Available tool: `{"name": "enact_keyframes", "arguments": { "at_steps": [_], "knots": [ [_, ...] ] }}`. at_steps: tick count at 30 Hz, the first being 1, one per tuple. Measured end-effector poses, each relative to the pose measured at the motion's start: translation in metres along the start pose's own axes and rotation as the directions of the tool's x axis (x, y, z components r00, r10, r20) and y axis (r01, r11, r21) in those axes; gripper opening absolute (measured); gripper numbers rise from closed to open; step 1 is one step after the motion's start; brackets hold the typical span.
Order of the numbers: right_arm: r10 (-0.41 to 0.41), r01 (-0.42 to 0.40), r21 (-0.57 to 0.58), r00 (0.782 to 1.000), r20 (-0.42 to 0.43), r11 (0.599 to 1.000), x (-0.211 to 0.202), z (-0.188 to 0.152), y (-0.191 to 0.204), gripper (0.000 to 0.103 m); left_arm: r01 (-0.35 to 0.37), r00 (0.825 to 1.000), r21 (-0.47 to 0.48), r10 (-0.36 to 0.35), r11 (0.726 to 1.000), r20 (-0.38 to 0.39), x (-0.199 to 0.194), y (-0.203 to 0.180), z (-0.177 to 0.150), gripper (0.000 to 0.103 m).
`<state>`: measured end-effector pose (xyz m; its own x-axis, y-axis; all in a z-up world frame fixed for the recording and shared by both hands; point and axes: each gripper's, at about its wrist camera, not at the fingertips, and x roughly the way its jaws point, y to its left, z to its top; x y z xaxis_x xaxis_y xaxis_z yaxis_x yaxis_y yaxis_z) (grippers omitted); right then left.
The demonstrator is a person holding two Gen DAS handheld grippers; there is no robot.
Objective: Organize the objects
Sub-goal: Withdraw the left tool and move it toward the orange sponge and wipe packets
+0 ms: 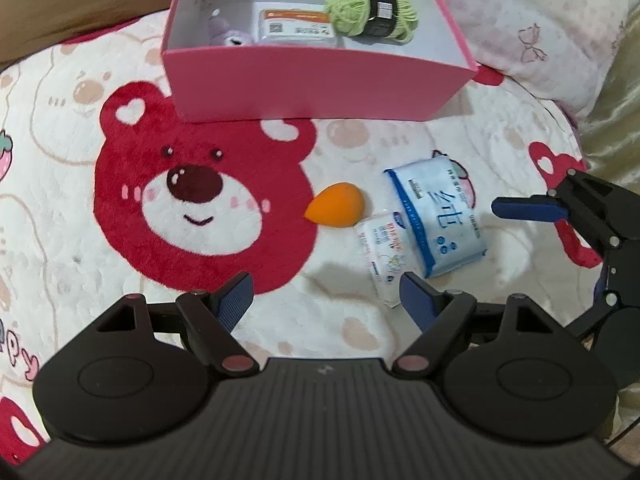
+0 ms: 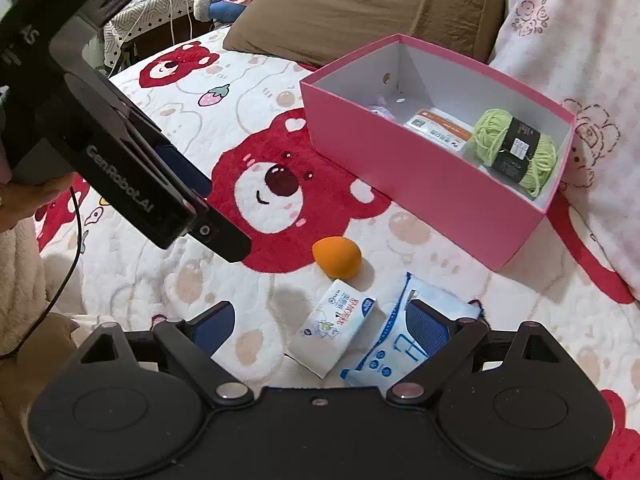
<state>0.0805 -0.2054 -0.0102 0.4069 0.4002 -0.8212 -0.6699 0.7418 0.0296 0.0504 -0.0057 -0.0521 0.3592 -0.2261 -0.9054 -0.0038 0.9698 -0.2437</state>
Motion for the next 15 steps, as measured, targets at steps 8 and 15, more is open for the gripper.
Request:
{"name": "enact_keyframes", "arguments": {
  "at_steps": [8,15],
  "knots": [
    [0.022,-0.021,0.014,0.999,-0.027,1.000,0.035,-0.019,0.002,0.094,0.009,0.999,-0.008,-0.009,1.000,0.036,0.028,0.002,-0.015,0.079],
    [-0.048,0.050,0.047,0.998,-0.046,0.998,0.057,-0.030,0.002,0.094,0.006,0.997,-0.094,0.000,0.996,0.073,0.056,0.010,-0.021,0.077]
  ]
}}
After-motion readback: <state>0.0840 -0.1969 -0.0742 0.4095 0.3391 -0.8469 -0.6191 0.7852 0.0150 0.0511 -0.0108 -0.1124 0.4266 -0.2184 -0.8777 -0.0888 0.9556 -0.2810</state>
